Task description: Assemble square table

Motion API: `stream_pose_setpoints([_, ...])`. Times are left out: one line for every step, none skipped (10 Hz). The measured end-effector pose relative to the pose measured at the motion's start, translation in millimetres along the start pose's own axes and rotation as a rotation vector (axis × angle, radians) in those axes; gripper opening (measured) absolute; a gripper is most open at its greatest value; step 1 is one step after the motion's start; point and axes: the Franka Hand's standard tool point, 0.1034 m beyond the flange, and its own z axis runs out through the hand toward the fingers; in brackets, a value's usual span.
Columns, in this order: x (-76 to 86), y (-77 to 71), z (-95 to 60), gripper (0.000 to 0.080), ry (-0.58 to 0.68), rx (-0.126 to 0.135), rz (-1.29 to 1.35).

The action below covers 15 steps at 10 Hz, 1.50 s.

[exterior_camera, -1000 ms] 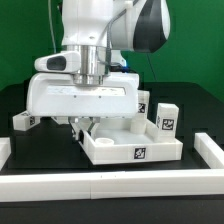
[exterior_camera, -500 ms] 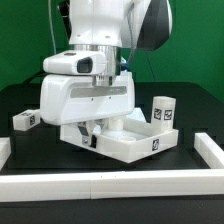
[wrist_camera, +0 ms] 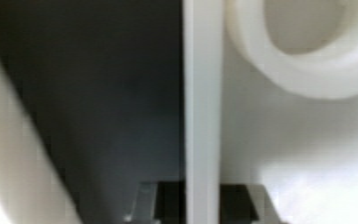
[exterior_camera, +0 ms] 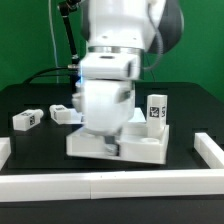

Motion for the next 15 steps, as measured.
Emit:
stream_pose_setpoints([19.8, 5.4, 2.4, 0.0055, 0.015, -0.017, -0.100])
stream_pose_setpoints([17.2, 6.0, 1.6, 0.0055, 0.012, -0.018, -0.159])
stream_pose_setpoints([15.1, 6.8, 1.7, 0.0058, 0.007, -0.020, -0.207])
stream_pose_setpoints([14.8, 6.8, 1.7, 0.0058, 0.005, -0.020, -0.211])
stream_pose_setpoints([14.2, 6.8, 1.7, 0.0058, 0.004, -0.019, -0.207])
stream_pose_setpoints([16.0, 6.9, 1.7, 0.0058, 0.005, -0.019, -0.208])
stream_pose_setpoints([29.4, 8.4, 0.5, 0.0058, 0.015, -0.023, -0.223])
stream_pose_setpoints([45.5, 11.6, 0.1, 0.0058, 0.023, -0.016, -0.192])
stream_pose_setpoints([65.4, 18.5, 1.1, 0.0058, 0.035, -0.019, -0.180])
stream_pose_setpoints([79.7, 24.5, 5.4, 0.0058, 0.047, -0.029, -0.191])
stream_pose_setpoints([82.2, 25.6, 9.4, 0.0064, 0.043, -0.025, -0.200])
stream_pose_setpoints([82.3, 25.5, 10.4, 0.0064, 0.037, -0.017, -0.199])
stream_pose_setpoints([82.3, 25.4, 10.9, 0.0064, 0.034, -0.017, -0.208])
stream_pose_setpoints([82.2, 25.5, 10.9, 0.0064, 0.032, -0.019, -0.216])
stream_pose_setpoints([81.8, 25.5, 10.7, 0.0064, 0.031, -0.018, -0.216])
